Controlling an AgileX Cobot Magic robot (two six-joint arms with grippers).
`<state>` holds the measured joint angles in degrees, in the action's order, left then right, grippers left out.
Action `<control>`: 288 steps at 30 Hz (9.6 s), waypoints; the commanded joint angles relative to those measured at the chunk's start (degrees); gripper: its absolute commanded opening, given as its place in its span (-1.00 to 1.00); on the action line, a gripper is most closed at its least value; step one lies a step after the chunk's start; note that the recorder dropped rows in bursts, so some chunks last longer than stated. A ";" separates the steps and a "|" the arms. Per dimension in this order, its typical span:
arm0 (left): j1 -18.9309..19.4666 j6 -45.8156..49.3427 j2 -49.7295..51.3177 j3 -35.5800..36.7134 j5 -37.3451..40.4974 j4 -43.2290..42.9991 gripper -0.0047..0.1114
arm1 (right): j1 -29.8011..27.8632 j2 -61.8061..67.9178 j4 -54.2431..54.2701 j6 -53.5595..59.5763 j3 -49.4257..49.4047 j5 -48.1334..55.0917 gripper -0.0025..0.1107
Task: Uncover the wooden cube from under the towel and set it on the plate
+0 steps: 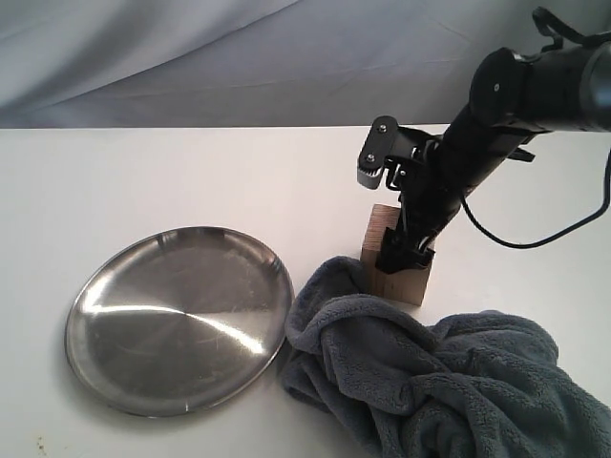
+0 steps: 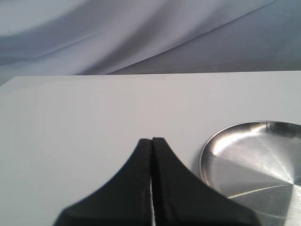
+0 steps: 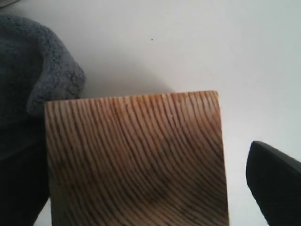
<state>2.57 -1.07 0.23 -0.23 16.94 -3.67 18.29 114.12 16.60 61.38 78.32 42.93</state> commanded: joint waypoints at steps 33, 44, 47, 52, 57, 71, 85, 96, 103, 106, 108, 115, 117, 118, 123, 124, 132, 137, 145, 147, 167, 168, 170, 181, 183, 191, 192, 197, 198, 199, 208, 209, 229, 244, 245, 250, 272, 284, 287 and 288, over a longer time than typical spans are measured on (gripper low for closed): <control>0.09 -0.22 -0.23 0.23 -0.62 0.11 -0.92 | -0.22 -14.42 13.76 3.65 -0.19 -0.25 -0.96; 0.09 -0.22 -0.23 0.23 -0.62 0.11 -0.92 | 8.50 -14.12 25.58 16.99 -0.19 3.43 -0.96; 0.09 -0.22 -0.23 0.23 -0.62 0.11 -0.92 | 11.88 -12.59 25.58 16.99 -0.19 -0.96 -0.96; 0.09 -0.22 -0.23 0.23 -0.62 0.11 -0.92 | 14.29 -8.80 25.83 17.09 -0.19 -4.65 -0.96; 0.09 -0.22 -0.23 0.23 -0.62 0.11 -0.92 | 15.12 -5.67 30.04 18.10 -0.19 -6.37 -0.96; 0.09 -0.22 -0.23 0.23 -0.62 0.11 -0.92 | 22.30 5.88 32.22 13.05 12.05 -11.20 -0.96; 0.09 -0.22 -0.23 0.23 -0.62 0.11 -0.92 | 22.30 12.10 22.90 5.43 16.49 -7.32 -0.96; 0.09 -0.22 -0.23 0.23 -0.62 0.11 -0.92 | 22.67 12.10 22.90 5.43 16.49 -7.31 -0.96; 0.09 -0.22 -0.23 0.23 -0.62 0.11 -0.92 | 24.36 12.10 22.09 5.60 16.49 -8.56 -0.96; 0.09 -0.22 -0.23 0.23 -0.62 0.11 -0.92 | 24.62 12.10 21.94 5.60 16.49 -9.41 -0.96; 0.09 -0.22 -0.23 0.23 -0.62 0.11 -0.92 | 24.62 12.10 21.94 5.60 16.49 -9.59 -0.96; 0.09 -0.22 -0.23 0.23 -0.62 0.11 -0.92 | 24.52 12.10 21.94 4.12 16.49 -9.58 -0.56; 0.09 -0.22 -0.23 0.23 -0.62 0.11 -0.92 | 24.52 12.10 21.94 4.12 16.49 -9.58 -0.23; 0.09 -0.22 -0.23 0.23 -0.62 0.11 -0.92 | 24.52 12.10 21.94 4.12 16.49 -9.58 -0.01; 0.09 -0.22 -0.23 0.23 -0.62 0.11 -0.92 | 24.63 12.10 21.82 3.14 16.49 -10.19 0.84; 0.09 -0.22 -0.23 0.23 -0.62 0.11 -0.92 | 24.63 12.10 21.82 2.88 16.49 -10.18 0.89; 0.09 -0.22 -0.23 0.23 -0.62 0.11 -0.92 | 24.63 12.10 21.82 2.78 16.49 -10.18 0.90; 0.09 -0.22 -0.23 0.23 -0.62 0.11 -0.92 | 24.63 11.67 22.72 2.78 16.49 -9.76 0.90; 0.09 -0.22 -0.23 0.23 -0.62 0.11 -0.92 | 24.63 9.59 24.97 2.78 16.49 -10.59 0.90; 0.09 -0.22 -0.23 0.23 -0.62 0.11 -0.92 | 24.63 9.27 25.31 2.78 16.49 -10.82 0.90; 0.09 -0.22 -0.23 0.23 -0.62 0.11 -0.92 | 24.05 -5.28 18.79 2.78 16.49 -10.63 0.90; 0.09 -0.22 -0.23 0.23 -0.62 0.11 -0.92 | 23.86 -6.28 18.53 2.78 16.49 -10.53 0.90; 0.09 -0.22 -0.23 0.23 -0.62 0.11 -0.92 | 22.90 -9.07 18.53 0.92 16.49 -9.04 0.90; 0.09 -0.22 -0.23 0.23 -0.62 0.11 -0.92 | 12.89 -20.96 -5.65 -26.02 16.39 2.42 0.89; 0.09 -0.22 -0.23 0.23 -0.62 0.11 -0.92 | 10.93 -21.97 -7.38 -28.42 16.39 4.65 0.86; 0.09 -0.22 -0.23 0.23 -0.62 0.11 -0.92 | 4.84 -27.04 -8.29 -33.71 16.27 8.49 0.67; 0.09 -0.22 -0.23 0.23 -0.62 0.11 -0.92 | 4.33 -27.59 -8.47 -34.18 15.85 8.47 0.66; 0.09 -0.22 -0.23 0.23 -0.62 0.11 -0.92 | 1.22 -31.77 -8.71 -34.42 11.60 7.00 0.59; 0.09 -0.22 -0.23 0.23 -0.62 0.11 -0.92 | 0.56 -32.69 -8.69 -34.60 10.40 5.85 0.58; 0.09 -0.22 -0.23 0.23 -0.62 0.11 -0.92 | 0.00 -33.62 -8.57 -34.64 9.11 4.37 0.57; 0.09 -0.22 -0.23 0.23 -0.62 0.11 -0.92 | -1.11 -42.84 -8.08 -37.67 -5.43 -8.47 0.37; 0.09 -0.22 -0.23 0.23 -0.62 0.11 -0.92 | -1.11 -44.28 -8.08 -37.67 -7.93 -10.65 0.31; 0.09 -0.22 -0.23 0.23 -0.62 0.11 -0.92 | -1.11 -74.26 2.13 -39.48 -46.87 -37.52 -0.96; 0.09 -0.22 -0.23 0.23 -0.62 0.11 -0.92 | -1.11 -88.52 12.05 -39.37 -57.58 -36.91 -0.96; 0.09 -0.22 -0.23 0.23 -0.62 0.11 -0.92 | -1.11 -88.50 12.05 -39.37 -57.58 -37.34 -0.96; 0.09 -0.22 -0.23 0.23 -0.62 0.11 -0.92 | -1.11 -88.50 12.05 -39.37 -57.58 -39.80 -0.96; 0.09 -0.22 -0.23 0.23 -0.62 0.11 -0.92 | -22.97 -102.72 4.05 -39.10 -60.80 -34.17 -0.96; 0.09 -0.22 -0.23 0.23 -0.62 0.11 -0.92 | -28.63 -109.64 4.29 -39.21 -66.63 -32.76 -0.96; 0.09 -0.22 -0.23 0.23 -0.62 0.11 -0.92 | -28.63 -109.64 -2.11 -43.62 -70.09 -33.32 -0.96; 0.09 -0.22 -0.23 0.23 -0.62 0.11 -0.92 | -28.63 -109.64 -9.40 -49.86 -72.20 -33.81 -0.96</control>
<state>2.57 -1.07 0.23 -0.23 16.94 -3.67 -9.98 4.82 16.25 18.42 8.88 9.44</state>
